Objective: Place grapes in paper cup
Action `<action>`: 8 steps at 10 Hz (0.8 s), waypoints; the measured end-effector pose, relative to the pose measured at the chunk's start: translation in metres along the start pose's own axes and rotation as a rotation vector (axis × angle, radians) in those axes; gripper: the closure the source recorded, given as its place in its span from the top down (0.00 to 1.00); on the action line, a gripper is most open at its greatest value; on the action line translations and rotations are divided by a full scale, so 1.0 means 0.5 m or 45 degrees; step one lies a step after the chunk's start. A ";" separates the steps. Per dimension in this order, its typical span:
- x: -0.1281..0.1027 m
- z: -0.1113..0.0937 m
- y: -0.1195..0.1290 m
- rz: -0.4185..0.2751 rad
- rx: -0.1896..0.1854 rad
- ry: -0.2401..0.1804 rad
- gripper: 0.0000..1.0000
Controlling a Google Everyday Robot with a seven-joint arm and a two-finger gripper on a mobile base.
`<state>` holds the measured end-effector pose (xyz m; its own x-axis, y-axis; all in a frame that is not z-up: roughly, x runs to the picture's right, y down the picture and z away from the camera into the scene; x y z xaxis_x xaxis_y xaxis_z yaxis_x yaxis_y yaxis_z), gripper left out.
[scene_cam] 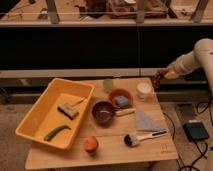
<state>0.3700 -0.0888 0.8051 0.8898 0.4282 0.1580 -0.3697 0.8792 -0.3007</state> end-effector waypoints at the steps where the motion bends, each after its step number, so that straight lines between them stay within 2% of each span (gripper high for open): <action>1: -0.003 0.010 -0.001 -0.005 -0.005 -0.003 0.19; 7: -0.032 0.065 0.008 -0.033 -0.044 -0.042 0.20; 8: -0.042 0.076 0.012 -0.042 -0.051 -0.047 0.26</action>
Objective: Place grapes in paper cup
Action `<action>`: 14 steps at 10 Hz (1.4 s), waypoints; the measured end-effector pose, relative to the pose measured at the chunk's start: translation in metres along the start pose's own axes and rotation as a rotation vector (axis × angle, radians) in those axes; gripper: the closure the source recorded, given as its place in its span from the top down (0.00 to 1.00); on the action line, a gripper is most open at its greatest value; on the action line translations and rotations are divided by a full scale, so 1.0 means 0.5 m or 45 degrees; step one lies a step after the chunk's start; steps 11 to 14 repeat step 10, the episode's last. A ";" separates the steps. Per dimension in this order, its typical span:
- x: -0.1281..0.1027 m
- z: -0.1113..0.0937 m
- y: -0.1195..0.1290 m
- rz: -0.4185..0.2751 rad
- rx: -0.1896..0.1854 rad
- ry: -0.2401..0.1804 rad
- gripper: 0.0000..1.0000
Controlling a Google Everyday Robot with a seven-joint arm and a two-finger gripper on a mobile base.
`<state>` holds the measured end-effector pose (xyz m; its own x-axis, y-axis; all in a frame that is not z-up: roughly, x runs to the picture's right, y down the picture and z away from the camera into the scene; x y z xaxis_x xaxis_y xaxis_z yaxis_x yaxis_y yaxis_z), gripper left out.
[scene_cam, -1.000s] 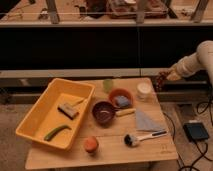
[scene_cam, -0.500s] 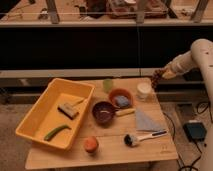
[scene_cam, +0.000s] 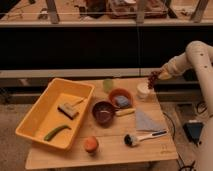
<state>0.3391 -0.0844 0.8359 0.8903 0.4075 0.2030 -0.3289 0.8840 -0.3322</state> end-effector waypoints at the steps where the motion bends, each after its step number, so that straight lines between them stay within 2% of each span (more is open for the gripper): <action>1: -0.008 0.009 0.002 -0.009 -0.004 -0.001 0.36; 4: -0.032 0.030 0.006 -0.030 -0.008 -0.003 0.63; 6: -0.046 0.042 0.008 -0.040 -0.009 -0.004 0.65; 14: -0.041 0.044 0.012 -0.038 -0.011 -0.011 0.65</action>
